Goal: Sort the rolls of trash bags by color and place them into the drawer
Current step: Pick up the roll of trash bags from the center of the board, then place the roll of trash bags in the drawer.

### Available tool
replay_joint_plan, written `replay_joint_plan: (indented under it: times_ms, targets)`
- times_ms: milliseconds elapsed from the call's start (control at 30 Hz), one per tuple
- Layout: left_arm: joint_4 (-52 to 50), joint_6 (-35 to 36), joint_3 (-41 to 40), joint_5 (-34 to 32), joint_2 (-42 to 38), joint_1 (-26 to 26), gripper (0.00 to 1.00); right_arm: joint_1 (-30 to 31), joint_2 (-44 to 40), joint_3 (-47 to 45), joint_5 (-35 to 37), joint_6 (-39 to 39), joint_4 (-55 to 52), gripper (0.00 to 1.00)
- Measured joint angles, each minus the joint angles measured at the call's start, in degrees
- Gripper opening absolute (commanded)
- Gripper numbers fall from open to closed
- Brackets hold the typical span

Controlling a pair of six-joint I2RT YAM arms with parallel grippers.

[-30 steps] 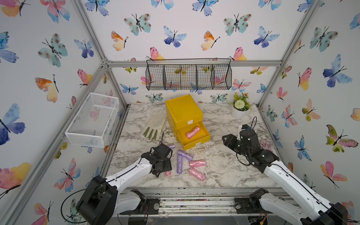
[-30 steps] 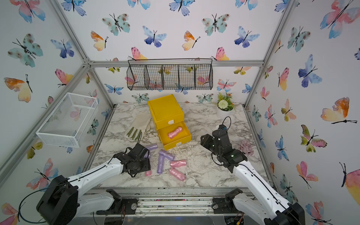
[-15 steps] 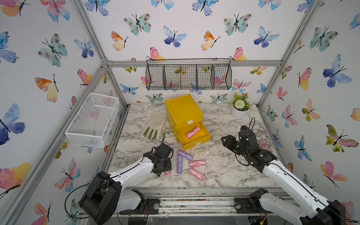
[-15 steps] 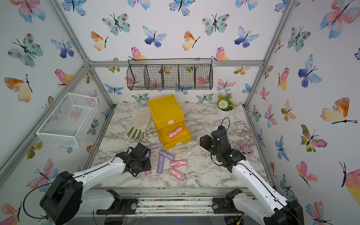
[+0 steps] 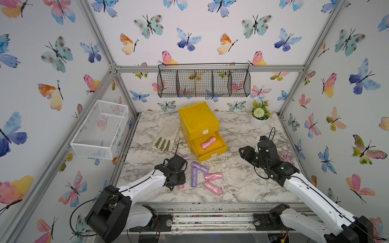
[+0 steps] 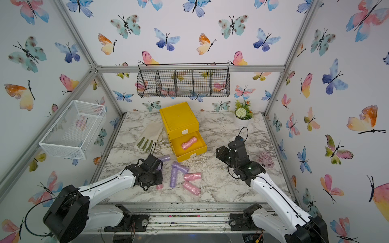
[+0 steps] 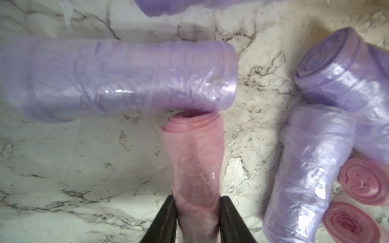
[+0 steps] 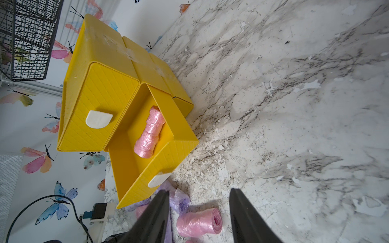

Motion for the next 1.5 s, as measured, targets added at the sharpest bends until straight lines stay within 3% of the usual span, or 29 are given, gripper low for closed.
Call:
replay_joint_plan:
  times_ms: [300,567,767,1067,1300,1500]
  targets:
    - [-3.5,0.2,3.5,0.3,-2.7,-0.1,0.27,0.0,0.1,-0.6,-0.2,0.2,0.7,0.51]
    - [-10.3,1.1,14.1,-0.3,-10.4,-0.8,0.23,0.0,1.8,-0.8,-1.2,0.1,2.1,0.51]
    - [-14.9,4.8,23.8,-0.6,-12.0,-0.8,0.24,0.0,2.3,-0.8,-1.9,0.1,2.6,0.52]
    - [-17.2,13.3,39.3,-0.5,-7.3,-4.0,0.24,0.0,-0.2,-0.8,-2.1,0.1,2.4,0.52]
    - [-16.6,20.2,50.2,-0.3,0.7,-8.0,0.24,-0.2,-1.9,-0.8,-1.9,0.0,1.4,0.52]
    - [-15.0,25.7,55.2,0.4,7.4,-9.4,0.26,-0.3,-5.1,-1.5,-0.9,0.0,-1.1,0.52]
